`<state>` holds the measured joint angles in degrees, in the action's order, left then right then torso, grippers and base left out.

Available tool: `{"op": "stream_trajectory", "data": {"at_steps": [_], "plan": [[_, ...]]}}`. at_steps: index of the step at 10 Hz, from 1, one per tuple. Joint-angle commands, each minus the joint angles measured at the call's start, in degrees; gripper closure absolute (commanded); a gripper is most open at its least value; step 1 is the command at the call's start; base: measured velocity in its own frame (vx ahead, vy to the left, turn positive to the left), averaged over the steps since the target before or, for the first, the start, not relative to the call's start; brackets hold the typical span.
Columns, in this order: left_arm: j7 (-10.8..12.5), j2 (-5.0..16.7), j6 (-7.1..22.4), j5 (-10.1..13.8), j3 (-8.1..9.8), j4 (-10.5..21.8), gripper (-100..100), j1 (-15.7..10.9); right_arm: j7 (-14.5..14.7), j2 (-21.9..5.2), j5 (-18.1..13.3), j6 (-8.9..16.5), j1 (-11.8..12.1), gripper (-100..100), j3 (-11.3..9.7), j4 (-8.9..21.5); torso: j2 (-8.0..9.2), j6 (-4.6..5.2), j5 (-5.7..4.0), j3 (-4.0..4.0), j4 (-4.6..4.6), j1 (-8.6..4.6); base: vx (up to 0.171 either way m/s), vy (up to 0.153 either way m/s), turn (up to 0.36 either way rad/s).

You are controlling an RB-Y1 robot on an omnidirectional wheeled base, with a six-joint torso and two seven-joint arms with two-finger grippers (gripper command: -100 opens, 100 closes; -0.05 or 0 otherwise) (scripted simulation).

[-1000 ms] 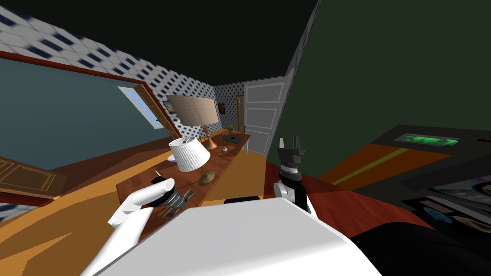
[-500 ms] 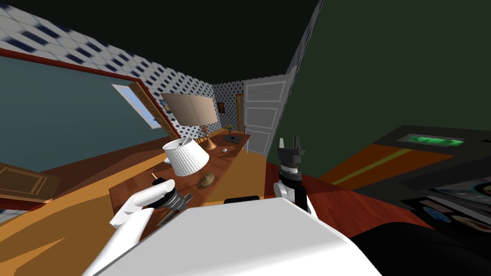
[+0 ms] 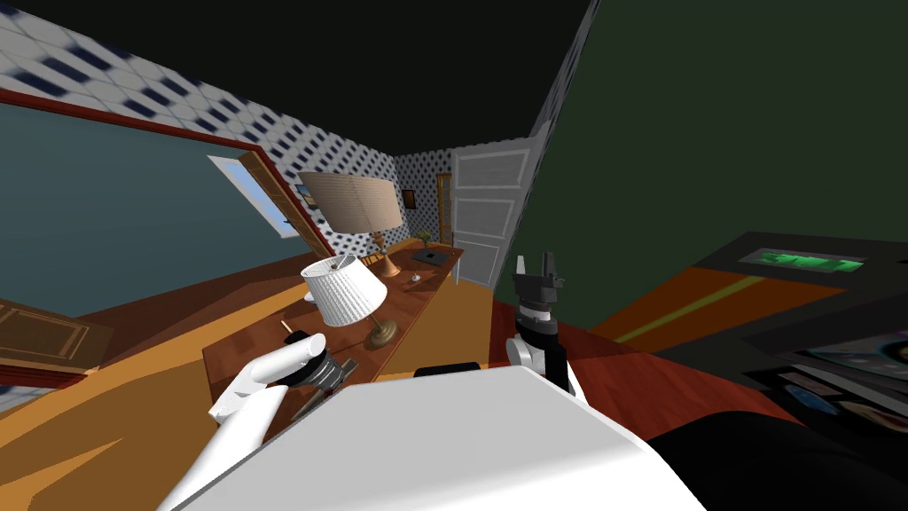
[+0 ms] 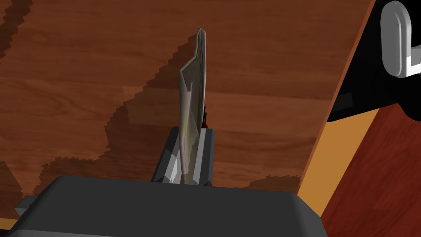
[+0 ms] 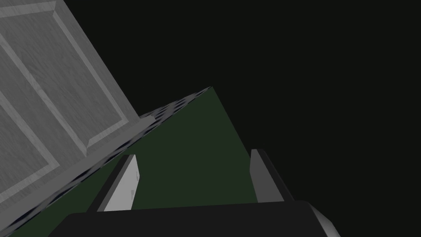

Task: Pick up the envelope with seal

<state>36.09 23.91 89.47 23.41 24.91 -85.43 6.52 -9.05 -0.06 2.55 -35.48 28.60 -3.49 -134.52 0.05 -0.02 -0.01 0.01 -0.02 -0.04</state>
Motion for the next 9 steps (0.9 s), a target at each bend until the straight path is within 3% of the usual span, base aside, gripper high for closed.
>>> {"op": "stream_trajectory", "data": {"at_steps": [1, 3, 4, 5, 7, 8, 9], "plan": [[0.0, 0.0, 0.0, 0.0, 0.0, 0.0, 100, 0.0, 0.0, 0.0, 0.0, 0.0, 0.0, 0, 0.0, 0.0, 0.0, 0.0, 0.0, 0.0, 0.0, 0.0, 0.0, 0.0, 0.0], [0.0, 0.0, 0.1, 0.0, -0.01, 0.0, 100, 0.0, 0.0, 0.0, 0.0, 0.0, 0.0, 0, 0.0, 0.0, -0.02, 0.01, 0.0, -0.01, 0.01, 0.05, 0.0, 0.0, 0.0], [0.0, 0.0, 0.1, 0.0, -0.01, 0.0, 0, 0.0, 0.0, 0.0, 0.0, 0.0, 0.0, 0, 0.0, 0.0, -0.02, 0.01, -0.01, 0.0, 0.01, 0.05, 0.0, 0.0, 0.0], [0.4, 0.5, 1.8, 0.5, 0.38, -1.6, 100, 0.2, 0.0, 0.0, 0.0, 0.0, 0.0, 0, 0.0, 0.0, -0.02, 0.01, -0.01, 0.0, 0.01, 0.05, -0.008, -0.004, -0.023], [1.0, 1.0, 3.7, 1.0, 0.74, -3.3, 100, 0.3, 0.0, 0.0, 0.0, 0.0, 0.0, 0, 0.0, 0.0, 0.03, 0.02, -0.04, 0.03, 0.03, 0.01, -0.01, -0.003, -0.017], [0.9, 0.8, 3.1, 0.8, 0.52, -2.8, 100, 0.1, 0.0, 0.0, 0.0, 0.0, 0.0, 0, 0.0, 0.0, 0.03, 0.01, -0.04, 0.03, 0.03, 0.01, 0.0, 0.0, 0.0], [1.0, 0.9, 3.3, 0.8, 0.55, -2.9, 0, 0.1, 0.0, 0.0, 0.0, 0.0, 0.0, 0, 0.0, 0.0, 0.01, 0.0, -0.01, 0.01, 0.02, 0.03, 0.0, 0.0, 0.0]]}}
